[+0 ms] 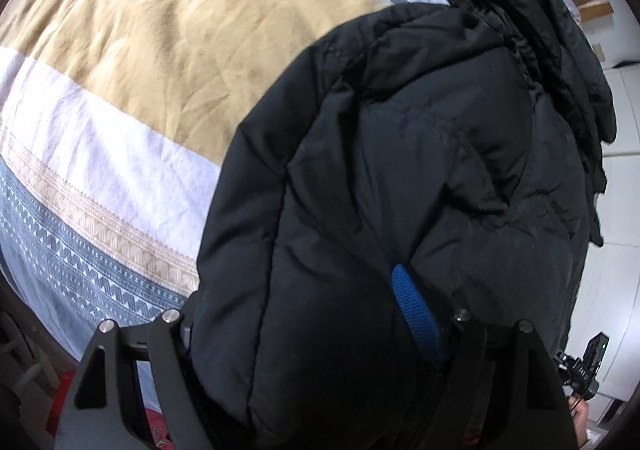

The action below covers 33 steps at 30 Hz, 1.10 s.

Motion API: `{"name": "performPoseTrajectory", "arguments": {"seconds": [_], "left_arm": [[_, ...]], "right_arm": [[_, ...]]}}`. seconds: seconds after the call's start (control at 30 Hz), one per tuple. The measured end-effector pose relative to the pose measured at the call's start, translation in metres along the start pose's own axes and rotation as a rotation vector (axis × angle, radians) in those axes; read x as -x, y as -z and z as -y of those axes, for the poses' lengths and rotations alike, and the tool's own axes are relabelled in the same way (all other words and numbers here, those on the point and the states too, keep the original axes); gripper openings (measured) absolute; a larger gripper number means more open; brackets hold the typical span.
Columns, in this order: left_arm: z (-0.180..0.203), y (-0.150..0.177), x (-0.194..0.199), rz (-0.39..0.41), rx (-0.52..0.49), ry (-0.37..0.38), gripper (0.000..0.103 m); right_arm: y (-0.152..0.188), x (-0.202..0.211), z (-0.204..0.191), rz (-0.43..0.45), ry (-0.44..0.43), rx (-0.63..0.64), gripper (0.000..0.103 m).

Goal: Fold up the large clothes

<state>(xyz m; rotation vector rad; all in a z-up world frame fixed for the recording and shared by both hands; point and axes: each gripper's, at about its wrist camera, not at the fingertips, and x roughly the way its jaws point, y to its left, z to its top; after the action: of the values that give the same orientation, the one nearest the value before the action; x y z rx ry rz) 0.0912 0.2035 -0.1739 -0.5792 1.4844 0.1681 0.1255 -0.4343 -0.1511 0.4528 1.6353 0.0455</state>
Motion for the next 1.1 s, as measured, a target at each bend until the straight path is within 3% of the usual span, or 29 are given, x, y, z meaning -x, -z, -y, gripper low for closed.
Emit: {"name": "performPoseTrajectory", "arguments": {"seconds": [0.23, 0.37, 0.53, 0.63, 0.93, 1.1], "left_arm": [[0.028, 0.022, 0.001, 0.008, -0.023, 0.029, 0.044], [0.036, 0.034, 0.006, 0.002, -0.037, 0.059, 0.034], [0.037, 0.043, 0.016, -0.008, -0.042, 0.093, 0.023], [0.036, 0.03, 0.025, -0.014, -0.053, 0.124, 0.017], [0.041, 0.021, 0.055, 0.006, -0.079, 0.195, 0.013], [0.018, 0.002, 0.073, 0.031, -0.111, 0.21, 0.012]], "right_arm": [[0.003, -0.022, -0.008, -0.04, -0.042, -0.004, 0.097], [0.009, -0.021, -0.016, -0.035, -0.075, -0.01, 0.06], [0.012, -0.014, -0.032, -0.036, -0.095, 0.005, 0.032], [0.008, -0.006, -0.05, -0.034, -0.09, 0.037, 0.019], [0.008, 0.032, -0.091, 0.021, -0.075, 0.107, 0.011], [0.009, 0.057, -0.097, 0.073, -0.101, 0.13, 0.011]]}}
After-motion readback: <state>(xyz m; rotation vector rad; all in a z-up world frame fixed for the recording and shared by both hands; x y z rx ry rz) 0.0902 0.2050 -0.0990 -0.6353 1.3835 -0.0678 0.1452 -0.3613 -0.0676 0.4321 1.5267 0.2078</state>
